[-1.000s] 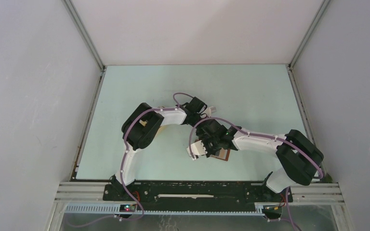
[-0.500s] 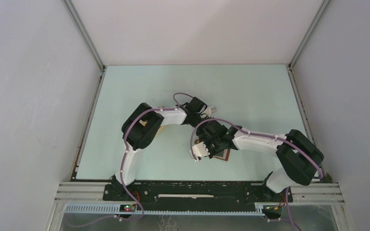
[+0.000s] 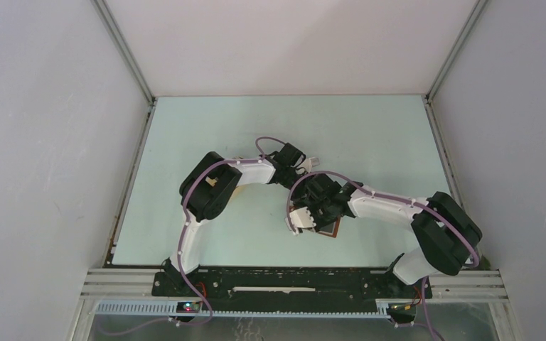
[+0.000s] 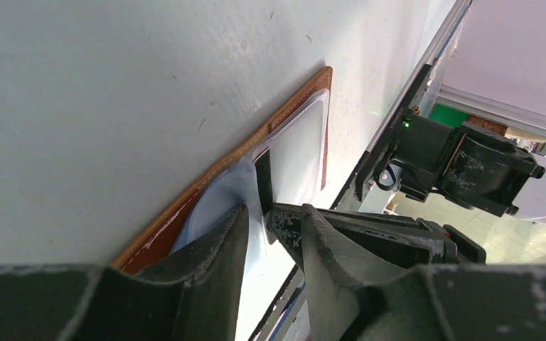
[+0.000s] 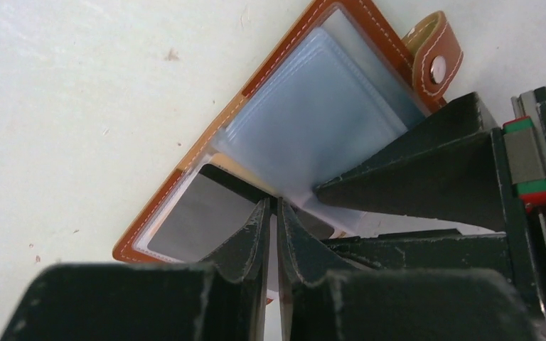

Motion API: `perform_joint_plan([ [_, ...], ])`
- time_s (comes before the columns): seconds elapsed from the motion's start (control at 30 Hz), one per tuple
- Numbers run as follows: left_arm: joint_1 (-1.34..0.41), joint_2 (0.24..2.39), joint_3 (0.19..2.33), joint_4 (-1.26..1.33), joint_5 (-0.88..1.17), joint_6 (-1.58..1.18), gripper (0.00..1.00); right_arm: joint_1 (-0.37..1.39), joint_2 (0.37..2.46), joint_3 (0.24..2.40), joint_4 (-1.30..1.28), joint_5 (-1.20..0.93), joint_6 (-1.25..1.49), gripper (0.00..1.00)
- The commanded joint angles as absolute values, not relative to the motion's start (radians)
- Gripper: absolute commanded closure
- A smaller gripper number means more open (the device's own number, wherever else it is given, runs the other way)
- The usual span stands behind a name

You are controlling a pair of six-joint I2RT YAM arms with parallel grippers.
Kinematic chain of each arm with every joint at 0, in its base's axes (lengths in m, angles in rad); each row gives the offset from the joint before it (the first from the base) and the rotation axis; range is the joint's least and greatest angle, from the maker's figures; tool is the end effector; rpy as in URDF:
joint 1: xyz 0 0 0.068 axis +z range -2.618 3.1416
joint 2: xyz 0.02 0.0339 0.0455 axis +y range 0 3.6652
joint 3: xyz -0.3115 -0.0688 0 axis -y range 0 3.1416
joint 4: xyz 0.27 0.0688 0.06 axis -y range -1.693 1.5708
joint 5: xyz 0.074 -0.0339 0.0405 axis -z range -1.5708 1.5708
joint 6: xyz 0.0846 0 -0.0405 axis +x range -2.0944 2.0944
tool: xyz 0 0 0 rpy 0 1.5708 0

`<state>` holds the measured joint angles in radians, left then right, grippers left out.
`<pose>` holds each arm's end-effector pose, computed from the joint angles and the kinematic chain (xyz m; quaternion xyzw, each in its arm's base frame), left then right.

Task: Put the credit cards into the card holder
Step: Insert the credit card into the card holder.

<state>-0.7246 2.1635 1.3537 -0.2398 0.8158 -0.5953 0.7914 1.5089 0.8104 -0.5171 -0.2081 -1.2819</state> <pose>0.3256 -0.3705 0.1033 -0.1593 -0.8785 0.4478 0.0481 0.1988 0.2261 0.1497 -0.8519 0.4826 0.0565 0.1953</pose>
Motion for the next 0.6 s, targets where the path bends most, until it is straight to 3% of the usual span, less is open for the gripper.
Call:
perform_joint_plan([
  [0.0,-0.743,2.200,1.310,-0.286,0.674,-0.552,0.59,0.770,1.461,0.804,-0.570,-0.238,-1.299,0.85],
  [0.27,-0.731,2.164,1.262,-0.224,0.682,-0.580,0.59,0.729,1.397,0.807,-0.528,-0.314,-1.252,0.81],
  [0.57,-0.712,2.109,1.173,-0.118,0.670,-0.640,0.69,0.718,1.423,0.807,-0.464,-0.297,-1.227,0.81],
])
